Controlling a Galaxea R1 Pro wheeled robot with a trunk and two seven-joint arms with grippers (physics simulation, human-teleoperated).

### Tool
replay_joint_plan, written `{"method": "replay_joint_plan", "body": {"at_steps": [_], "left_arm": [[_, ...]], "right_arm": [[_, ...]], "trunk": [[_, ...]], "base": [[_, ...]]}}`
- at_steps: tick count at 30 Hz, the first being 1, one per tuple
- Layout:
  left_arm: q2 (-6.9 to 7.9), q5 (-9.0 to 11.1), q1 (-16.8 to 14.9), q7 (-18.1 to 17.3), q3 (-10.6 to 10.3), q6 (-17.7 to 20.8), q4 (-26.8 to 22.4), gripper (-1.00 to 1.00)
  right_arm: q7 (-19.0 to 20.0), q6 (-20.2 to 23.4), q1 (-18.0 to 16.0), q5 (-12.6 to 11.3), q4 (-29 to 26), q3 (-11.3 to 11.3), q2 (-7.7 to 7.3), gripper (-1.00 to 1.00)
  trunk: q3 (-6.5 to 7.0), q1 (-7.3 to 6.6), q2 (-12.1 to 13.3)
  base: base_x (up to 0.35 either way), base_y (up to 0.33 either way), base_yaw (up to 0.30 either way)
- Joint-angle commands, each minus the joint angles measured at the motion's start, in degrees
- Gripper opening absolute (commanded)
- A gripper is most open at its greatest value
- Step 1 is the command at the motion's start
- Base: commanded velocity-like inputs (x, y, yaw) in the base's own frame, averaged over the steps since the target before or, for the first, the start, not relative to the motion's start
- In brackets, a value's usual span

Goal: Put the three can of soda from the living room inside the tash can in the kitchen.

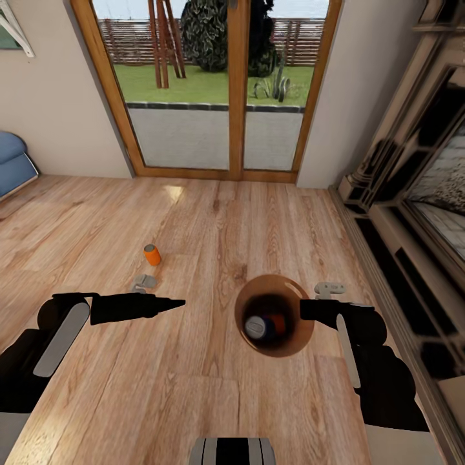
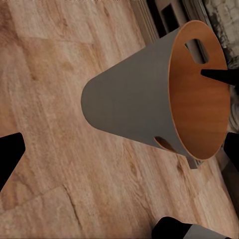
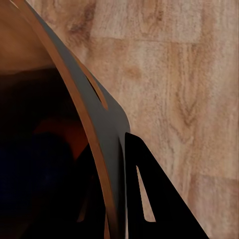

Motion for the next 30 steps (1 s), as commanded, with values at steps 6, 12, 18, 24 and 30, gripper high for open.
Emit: {"method": "replay_joint_plan", "body": {"at_steps": [6,12,18,24,30], "left_arm": [[0.08,0.0,0.0,0.0,0.0,0.0,0.0,1.00],[0.01,0.0,0.0,0.0,0.0,0.0,0.1,1.00],[0.05,0.1,0.0,-0.1,0.0,0.0,0.1,1.00],[0.02,0.1,0.0,-0.1,-0.1,0.0,0.1,1.00],[0.07,0.1,0.0,-0.2,-0.1,0.0,0.1,1.00]], "right_arm": [[0.4,0.1,0.0,-1.3,0.0,0.0,0.01,-1.00],[0.4,0.1,0.0,-1.3,0.0,0.1,0.01,-1.00],[0.4,0.1,0.0,-1.3,0.0,0.1,0.01,-1.00],[0.4,0.1,0.0,-1.3,0.0,0.1,0.01,-1.00],[0.4,0.1,0.0,-1.3,0.0,0.1,0.01,-1.00]], "trunk": [[0.53,0.00,0.0],[1.07,0.00,0.0],[1.62,0.00,0.0],[2.16,0.00,0.0],[2.71,0.00,0.0]], "base": [[0.000,0.000,0.000],[0.000,0.000,0.000],[0.000,0.000,0.000],[0.000,0.000,0.000],[0.000,0.000,0.000]]}}
